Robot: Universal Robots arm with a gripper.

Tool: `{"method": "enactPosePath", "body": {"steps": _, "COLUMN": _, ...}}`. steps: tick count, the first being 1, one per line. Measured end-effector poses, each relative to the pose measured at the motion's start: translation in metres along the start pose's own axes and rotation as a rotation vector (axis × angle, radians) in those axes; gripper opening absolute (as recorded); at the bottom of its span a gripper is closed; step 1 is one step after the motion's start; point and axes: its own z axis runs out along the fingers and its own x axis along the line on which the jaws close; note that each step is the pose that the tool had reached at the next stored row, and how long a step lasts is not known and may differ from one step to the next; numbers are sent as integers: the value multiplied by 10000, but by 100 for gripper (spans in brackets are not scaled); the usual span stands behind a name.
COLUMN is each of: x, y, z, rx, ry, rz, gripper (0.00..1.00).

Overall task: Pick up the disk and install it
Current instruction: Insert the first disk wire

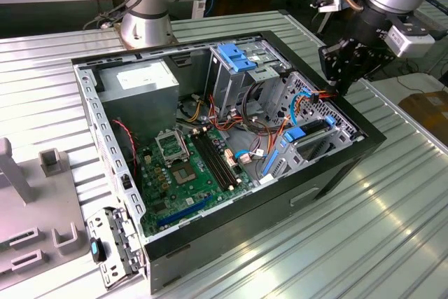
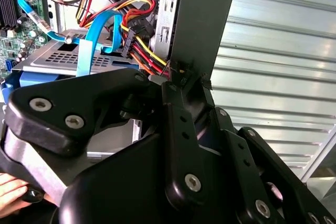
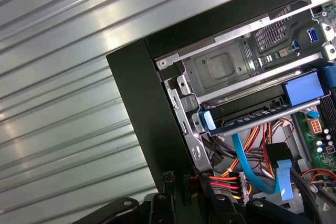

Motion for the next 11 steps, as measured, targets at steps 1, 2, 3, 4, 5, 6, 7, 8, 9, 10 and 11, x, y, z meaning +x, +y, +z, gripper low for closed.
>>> {"method": "enactPosePath", "body": {"steps": 1, "x": 0, "y": 0, "z": 0, "rx": 0, "ry": 0, "rz": 0, "gripper": 30}}
{"method": "enactPosePath", "body": {"steps": 2, "x": 0, "y": 0, "z": -1, "rx": -4, "ry": 2, "rz": 0, "gripper": 23}}
{"method": "enactPosePath", "body": {"steps": 3, "x": 0, "y": 0, "z": 0, "rx": -4, "ry": 2, "rz": 0, "gripper": 17}}
{"method": "enactPosePath", "body": {"steps": 4, "x": 0, "y": -1, "z": -3, "rx": -3, "ry": 1, "rz": -1, "gripper": 17}}
{"method": "enactPosePath", "body": {"steps": 5, "x": 1, "y": -1, "z": -12, "rx": -4, "ry": 0, "rz": -1, "gripper": 17}}
{"method": "enactPosePath", "body": {"steps": 6, "x": 2, "y": -2, "z": -25, "rx": -5, "ry": -3, "rz": 0, "gripper": 17}}
{"method": "enactPosePath", "body": {"steps": 7, "x": 6, "y": -4, "z": -64, "rx": -13, "ry": -18, "rz": 7, "gripper": 17}}
{"method": "enactPosePath", "body": {"steps": 8, "x": 7, "y": -4, "z": -77, "rx": -16, "ry": -26, "rz": 26, "gripper": 17}}
{"method": "enactPosePath", "body": {"steps": 9, "x": 7, "y": -4, "z": -77, "rx": -21, "ry": -25, "rz": 110, "gripper": 17}}
{"method": "enactPosePath", "body": {"steps": 10, "x": 7, "y": -4, "z": -78, "rx": -48, "ry": -13, "rz": 364, "gripper": 17}}
{"method": "enactPosePath", "body": {"steps": 11, "x": 7, "y": -4, "z": -79, "rx": -75, "ry": 2, "rz": 639, "gripper": 17}}
